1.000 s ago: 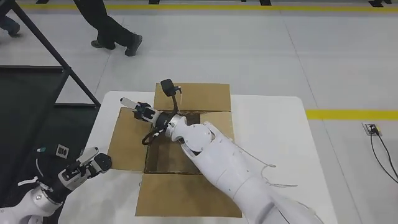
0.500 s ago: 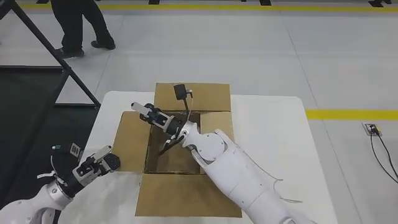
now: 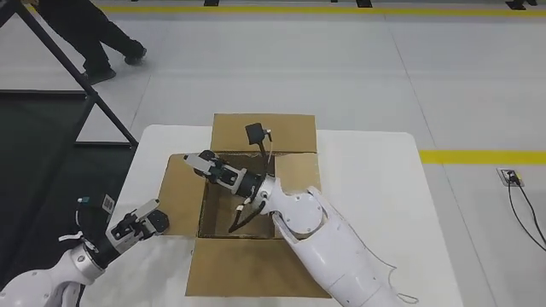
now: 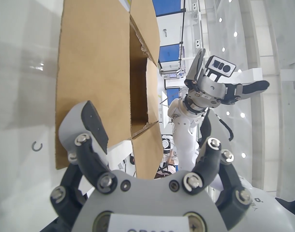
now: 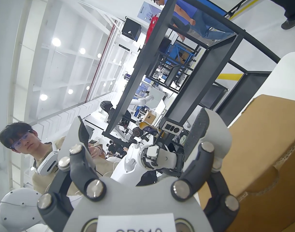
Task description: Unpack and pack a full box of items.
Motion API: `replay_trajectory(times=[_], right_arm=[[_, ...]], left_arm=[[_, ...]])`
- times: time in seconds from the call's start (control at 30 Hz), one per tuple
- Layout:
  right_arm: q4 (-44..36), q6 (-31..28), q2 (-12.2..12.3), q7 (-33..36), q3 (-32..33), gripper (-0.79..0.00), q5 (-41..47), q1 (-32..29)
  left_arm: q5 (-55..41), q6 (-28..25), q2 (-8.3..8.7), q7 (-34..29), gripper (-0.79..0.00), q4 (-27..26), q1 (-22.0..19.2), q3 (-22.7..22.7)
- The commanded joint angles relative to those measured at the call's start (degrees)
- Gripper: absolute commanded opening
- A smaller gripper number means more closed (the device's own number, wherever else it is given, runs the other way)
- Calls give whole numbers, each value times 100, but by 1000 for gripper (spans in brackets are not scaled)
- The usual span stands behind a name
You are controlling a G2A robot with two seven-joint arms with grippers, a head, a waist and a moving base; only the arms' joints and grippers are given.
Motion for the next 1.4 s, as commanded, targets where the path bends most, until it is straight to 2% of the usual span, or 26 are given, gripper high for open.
replay_trajectory(times=[0.0, 0.2, 0.43, 0.63, 0.93, 1.13, 1.23, 1.37], right_arm=[[-231, 27, 51, 16, 117, 0, -83, -148], [-1394, 449, 255, 59, 540, 0, -567, -918], [-3084, 1010, 496, -15, 1086, 0, -1208, -2265], [-3992, 1132, 644, -81, 1513, 0, -1210, -3322], [-4024, 1136, 649, -86, 1525, 0, -1195, -3362], [-3991, 1083, 664, -79, 1464, 0, -1174, -3352], [-4038, 917, 708, 22, 1568, 0, -1065, -3455], [-4206, 655, 788, 114, 1813, 0, -937, -3795]], left_arm=[[-21, -11, 1, -20, 0, -19, -14, -12], [-23, 26, 8, -47, 0, -71, -93, -36], [34, 47, 10, -73, 0, -138, -221, 36], [45, -17, 22, -95, 0, -456, -280, -64], [267, -107, 65, -47, 0, -1240, -288, -457], [381, 154, 107, -149, 0, -1788, -431, -617], [515, 307, 125, -166, 0, -1944, -572, -555], [762, 585, 147, -253, 0, -1994, -826, -223]])
